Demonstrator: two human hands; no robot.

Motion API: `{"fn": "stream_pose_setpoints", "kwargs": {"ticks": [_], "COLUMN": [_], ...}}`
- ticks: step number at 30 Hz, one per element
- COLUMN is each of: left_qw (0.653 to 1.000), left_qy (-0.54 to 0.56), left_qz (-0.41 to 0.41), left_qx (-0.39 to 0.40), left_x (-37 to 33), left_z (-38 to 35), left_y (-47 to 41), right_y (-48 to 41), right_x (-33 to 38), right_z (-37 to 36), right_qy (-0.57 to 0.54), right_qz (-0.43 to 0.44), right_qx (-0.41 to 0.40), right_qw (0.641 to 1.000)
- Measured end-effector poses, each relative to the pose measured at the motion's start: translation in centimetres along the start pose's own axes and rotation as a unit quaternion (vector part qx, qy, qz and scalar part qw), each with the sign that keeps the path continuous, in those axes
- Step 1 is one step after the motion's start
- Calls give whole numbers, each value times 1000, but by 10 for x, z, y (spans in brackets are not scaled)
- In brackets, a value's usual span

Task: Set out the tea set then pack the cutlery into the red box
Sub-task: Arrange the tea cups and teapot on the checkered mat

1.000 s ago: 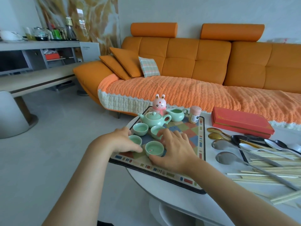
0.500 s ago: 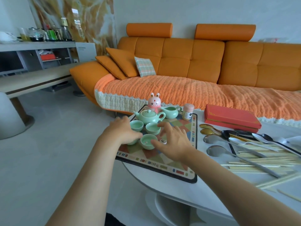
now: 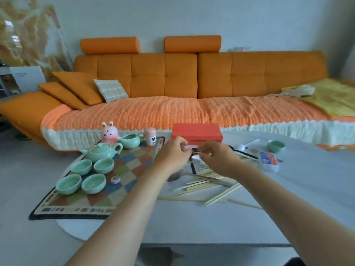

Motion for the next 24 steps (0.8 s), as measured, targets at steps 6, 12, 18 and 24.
{"fn": "stream_pose_setpoints", "kwargs": {"ticks": [6, 12, 18, 24], "left_qw": [993, 984, 977, 972], "left_qy": [-45, -67, -31, 0], "left_qz": [-82, -121, -87, -65], "left_qx": [69, 115, 193, 225], "left_x": [-90, -154, -184, -193], "left_z": [-84, -172, -232, -252], "left_y": [-58, -121, -161, -168], "right_y": [-3, -15, -21, -29], "right_x": [-103, -190, -238, -258], "right_z": [77, 123, 136, 130], "right_qy": [23, 61, 56, 29], "right_qz": [-72, -135, -219, -210], "right_qx": [-99, -154, -141, -88], "right_qw": [992, 977, 964, 973]}}
Point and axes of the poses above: each hand's wrist, its own y-axis away from the middle knuckle, its own z-axis out of the back of the hand, x = y × z, the point moved 3 cm from there along -y, towards the middle knuckle, and after that the axes turned 6 degrees about x, right-handed, at the moved point
